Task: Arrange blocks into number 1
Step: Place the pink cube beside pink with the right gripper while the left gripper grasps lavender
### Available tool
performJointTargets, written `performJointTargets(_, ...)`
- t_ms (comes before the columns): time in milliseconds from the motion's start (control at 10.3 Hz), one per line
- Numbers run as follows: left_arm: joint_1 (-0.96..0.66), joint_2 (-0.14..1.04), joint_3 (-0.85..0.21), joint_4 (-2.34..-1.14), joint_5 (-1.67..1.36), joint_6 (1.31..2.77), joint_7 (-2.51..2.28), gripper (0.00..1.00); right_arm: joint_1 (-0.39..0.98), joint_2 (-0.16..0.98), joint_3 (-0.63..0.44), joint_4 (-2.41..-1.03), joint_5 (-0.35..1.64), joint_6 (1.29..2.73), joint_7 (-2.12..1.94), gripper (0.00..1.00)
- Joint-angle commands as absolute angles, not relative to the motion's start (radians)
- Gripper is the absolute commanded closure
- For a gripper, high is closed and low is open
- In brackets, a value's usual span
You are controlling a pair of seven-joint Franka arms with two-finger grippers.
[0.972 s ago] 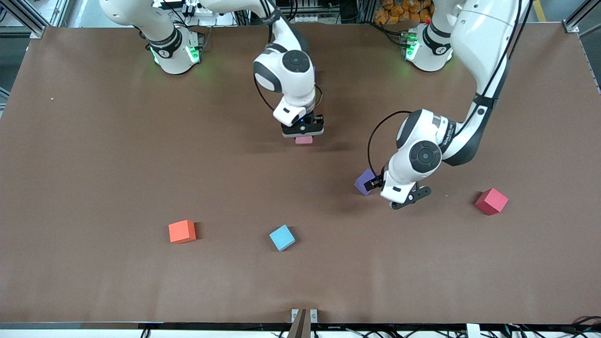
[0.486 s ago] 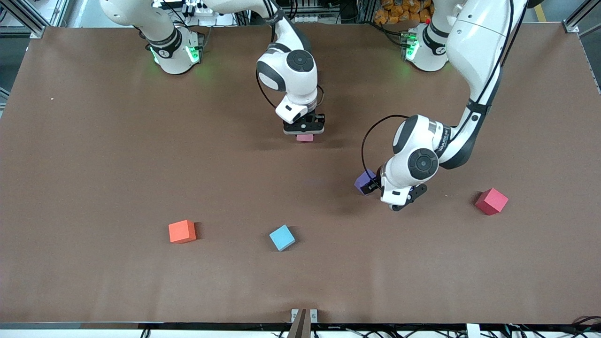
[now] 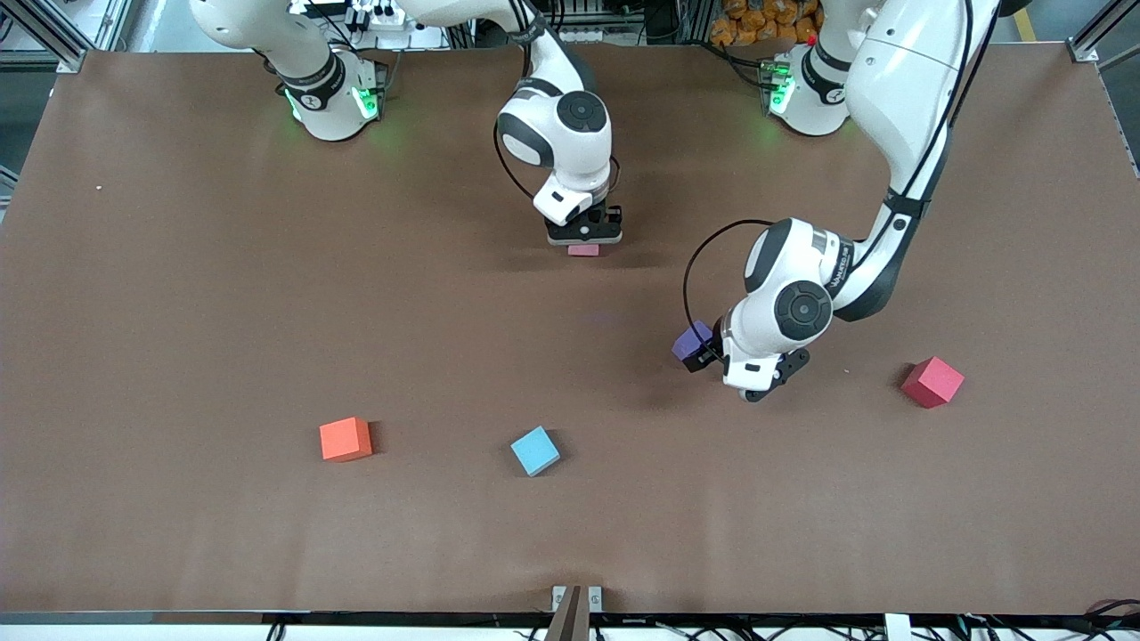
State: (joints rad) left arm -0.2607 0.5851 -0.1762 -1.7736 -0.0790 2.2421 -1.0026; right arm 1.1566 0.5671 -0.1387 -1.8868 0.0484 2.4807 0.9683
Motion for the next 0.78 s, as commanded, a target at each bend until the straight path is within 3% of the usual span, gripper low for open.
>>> performJointTargets(0,-0.282,0.610,-0.163,-1.756,-0.106,2.278,-1.026,0.00,1.163,0.555,-0.137,-1.907,0.032,2.487,0.991,0.32)
performJointTargets(97,-0.285,0.614,-0.163,-1.756,-0.106,2.278,-1.035,0.00,1.160,0.554,-0.138,-1.907,0.032,2.485,0.991,0.00)
performJointTargets(291,-0.293,0.626,-0.163,-1.756,-0.107,2.292,-1.038,0.00,1.144,0.526,-0.138,-1.911,0.032,2.484,0.992,0.00)
performJointTargets(486,-0.293,0.650,-0.163,-1.761,-0.113,2.321,-1.039,0.00,1.094,0.404,-0.137,-1.995,0.028,2.482,0.982,0.00)
performJointTargets(583,-0.296,0.652,-0.163,-1.761,-0.109,2.321,-1.035,0.09,1.066,0.352,-0.132,-2.041,0.025,2.485,0.976,0.00)
performJointTargets(680,-0.302,0.650,-0.163,-1.763,-0.107,2.321,-1.035,0.61,1.013,0.298,-0.108,-2.081,0.025,2.482,0.956,0.00)
